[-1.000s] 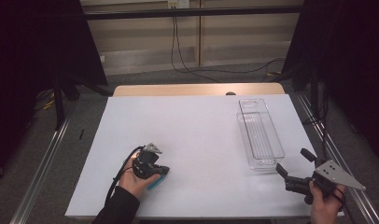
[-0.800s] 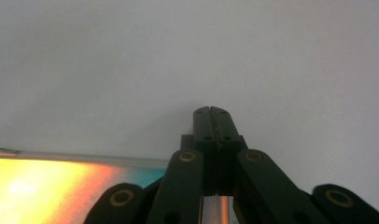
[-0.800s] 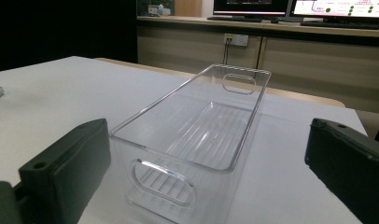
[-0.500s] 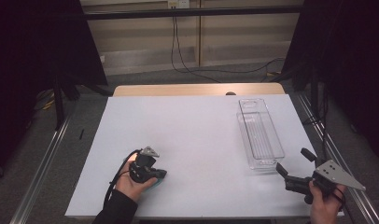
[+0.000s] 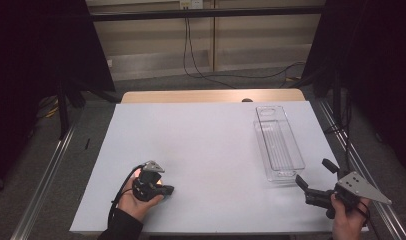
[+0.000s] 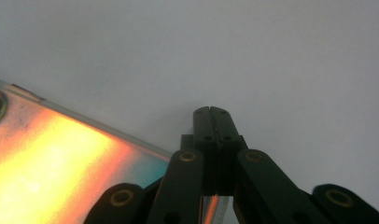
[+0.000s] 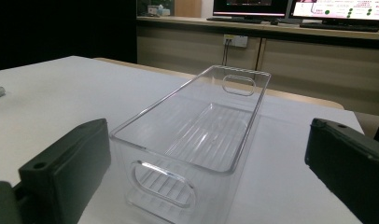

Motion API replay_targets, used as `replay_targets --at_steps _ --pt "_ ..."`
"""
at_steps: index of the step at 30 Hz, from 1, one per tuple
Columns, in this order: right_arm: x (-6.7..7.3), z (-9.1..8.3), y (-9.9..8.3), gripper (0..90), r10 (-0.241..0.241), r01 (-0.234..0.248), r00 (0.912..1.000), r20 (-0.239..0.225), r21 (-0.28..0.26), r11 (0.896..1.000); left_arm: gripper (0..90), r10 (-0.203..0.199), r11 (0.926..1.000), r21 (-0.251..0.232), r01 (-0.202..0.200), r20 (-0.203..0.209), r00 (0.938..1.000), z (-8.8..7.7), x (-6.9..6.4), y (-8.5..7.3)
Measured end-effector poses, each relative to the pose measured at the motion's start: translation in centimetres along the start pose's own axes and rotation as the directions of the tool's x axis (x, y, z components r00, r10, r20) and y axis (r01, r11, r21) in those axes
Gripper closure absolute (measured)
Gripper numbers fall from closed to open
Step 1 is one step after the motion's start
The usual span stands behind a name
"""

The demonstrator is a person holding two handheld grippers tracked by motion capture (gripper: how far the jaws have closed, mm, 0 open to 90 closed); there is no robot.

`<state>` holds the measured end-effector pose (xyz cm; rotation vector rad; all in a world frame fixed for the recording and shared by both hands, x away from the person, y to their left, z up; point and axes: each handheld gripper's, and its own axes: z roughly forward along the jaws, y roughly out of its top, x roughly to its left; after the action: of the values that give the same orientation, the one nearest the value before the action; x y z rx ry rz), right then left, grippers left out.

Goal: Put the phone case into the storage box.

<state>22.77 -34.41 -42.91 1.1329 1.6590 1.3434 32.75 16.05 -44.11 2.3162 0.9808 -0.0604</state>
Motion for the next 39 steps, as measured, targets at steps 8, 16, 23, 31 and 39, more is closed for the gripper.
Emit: replay_targets --at_steps 8,16,23,31,39 --pt "0.0 0.0 0.0 0.0 -0.004 0.004 1.0 -0.005 0.0 1.0 90.0 -0.038 0.9993 -0.006 0.038 0.006 0.9993 -0.9 0.6 -1.1" --pt "0.0 0.0 0.0 0.0 -0.001 0.001 1.0 -0.006 0.0 1.0 90.0 -0.052 0.9986 -0.01 0.052 0.0 0.9987 -1.4 0.8 -1.6" --pt "0.1 0.1 0.0 0.0 -0.006 0.006 1.0 -0.001 0.0 1.0 90.0 -0.064 0.998 -0.006 0.064 0.001 0.998 -1.9 1.2 -2.1" --pt "0.0 0.0 0.0 0.0 -0.007 0.007 1.0 -0.004 0.003 1.0 90.0 -0.078 0.9968 -0.019 0.077 -0.01 0.9969 -2.5 1.6 -2.8" --pt "0.0 0.1 -0.1 0.0 -0.022 0.022 0.9997 0.01 0.015 1.0 90.0 -0.076 0.9971 -0.012 0.076 -0.009 0.9971 -2.8 1.9 -3.0"
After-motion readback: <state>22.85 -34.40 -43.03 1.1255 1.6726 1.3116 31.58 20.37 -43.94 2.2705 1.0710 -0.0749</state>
